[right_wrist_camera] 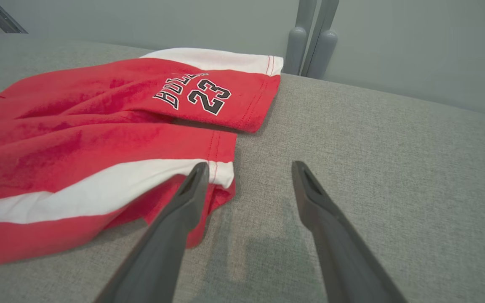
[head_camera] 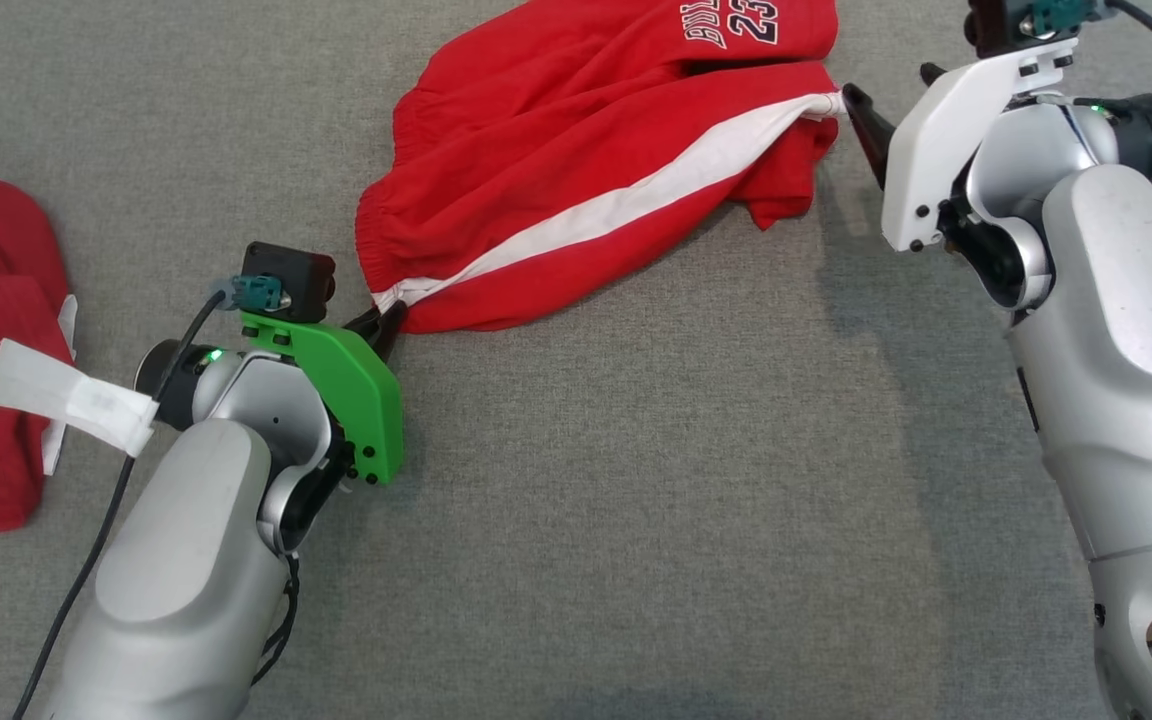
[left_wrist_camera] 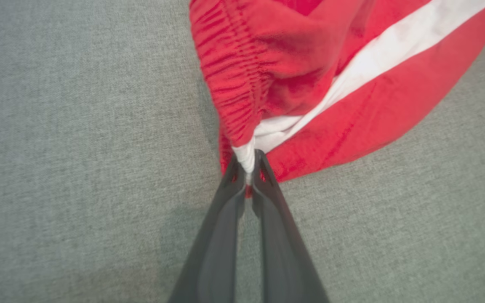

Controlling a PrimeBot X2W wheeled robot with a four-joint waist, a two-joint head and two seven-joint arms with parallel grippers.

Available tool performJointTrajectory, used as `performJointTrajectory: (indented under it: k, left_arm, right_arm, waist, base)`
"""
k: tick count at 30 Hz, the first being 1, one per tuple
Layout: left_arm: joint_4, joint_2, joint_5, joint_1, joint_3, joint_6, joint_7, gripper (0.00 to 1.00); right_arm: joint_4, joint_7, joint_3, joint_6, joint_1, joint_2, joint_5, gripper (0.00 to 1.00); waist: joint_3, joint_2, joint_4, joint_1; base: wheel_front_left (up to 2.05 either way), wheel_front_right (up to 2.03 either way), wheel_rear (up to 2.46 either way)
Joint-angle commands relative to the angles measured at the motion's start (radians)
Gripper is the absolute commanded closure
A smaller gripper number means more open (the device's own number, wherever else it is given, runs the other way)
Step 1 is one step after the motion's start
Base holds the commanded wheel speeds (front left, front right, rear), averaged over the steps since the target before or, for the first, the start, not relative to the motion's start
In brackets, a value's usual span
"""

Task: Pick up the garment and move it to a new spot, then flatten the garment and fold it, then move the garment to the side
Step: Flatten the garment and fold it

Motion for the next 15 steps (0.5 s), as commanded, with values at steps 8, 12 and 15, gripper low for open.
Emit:
performJointTrajectory:
  k: [8,12,15]
  left_arm:
    - [0.000,-0.003,0.000,-0.016,-0.020,-0.001,-0.008,1.00]
    - [0.000,-0.005,-0.002,-0.020,-0.025,-0.001,-0.010,1.00]
    - [-0.001,-0.004,-0.003,-0.022,-0.026,-0.001,-0.012,1.00]
  right_arm:
    - [0.097,-0.014,-0.024,0.000,-0.042,0.042,0.014,0.00]
    - [0.130,-0.030,-0.028,0.000,-0.053,0.051,0.020,0.21]
    - [0.143,-0.037,-0.025,0.000,-0.057,0.053,0.021,0.29]
  waist:
    - [0.020,0.0000,0.016,0.0000]
    - [0.027,0.0000,0.024,0.0000]
    - [0.031,0.0000,0.026,0.0000]
  base:
    - [0.00,0.00,0.00]
    - [0.00,0.00,0.00]
    - [0.00,0.00,0.00]
